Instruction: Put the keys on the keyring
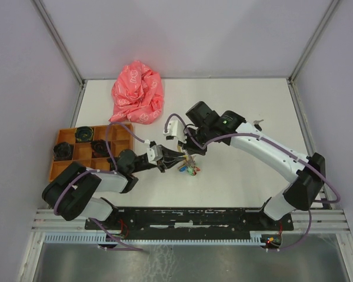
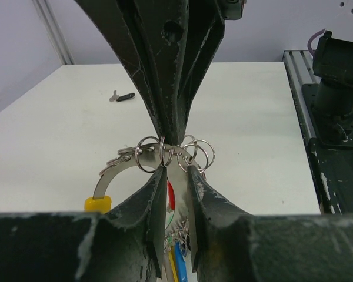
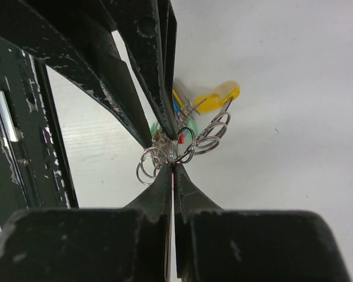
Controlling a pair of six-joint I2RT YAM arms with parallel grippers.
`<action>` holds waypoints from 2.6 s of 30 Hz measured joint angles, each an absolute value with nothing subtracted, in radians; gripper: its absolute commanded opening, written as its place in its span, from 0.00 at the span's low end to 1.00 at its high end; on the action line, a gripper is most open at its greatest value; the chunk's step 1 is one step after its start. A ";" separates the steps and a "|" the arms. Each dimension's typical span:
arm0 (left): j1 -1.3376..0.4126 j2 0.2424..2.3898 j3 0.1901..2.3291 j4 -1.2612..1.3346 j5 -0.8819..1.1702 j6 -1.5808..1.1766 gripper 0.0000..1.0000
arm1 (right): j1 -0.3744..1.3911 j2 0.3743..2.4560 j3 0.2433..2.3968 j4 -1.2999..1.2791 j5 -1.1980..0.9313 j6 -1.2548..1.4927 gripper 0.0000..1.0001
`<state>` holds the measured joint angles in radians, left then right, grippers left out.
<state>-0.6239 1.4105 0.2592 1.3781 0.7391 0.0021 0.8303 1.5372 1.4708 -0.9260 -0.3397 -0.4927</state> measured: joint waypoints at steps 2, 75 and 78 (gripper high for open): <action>-0.624 1.411 0.259 1.361 0.739 0.009 0.27 | 0.851 1.575 1.517 -0.978 -0.282 -0.499 0.01; -0.960 1.448 0.267 1.252 -0.146 0.122 0.03 | 0.899 1.633 1.591 -0.987 0.028 -0.263 0.01; -0.960 1.414 0.258 1.213 -0.142 0.121 0.05 | 0.902 1.633 1.591 -0.990 0.027 -0.278 0.01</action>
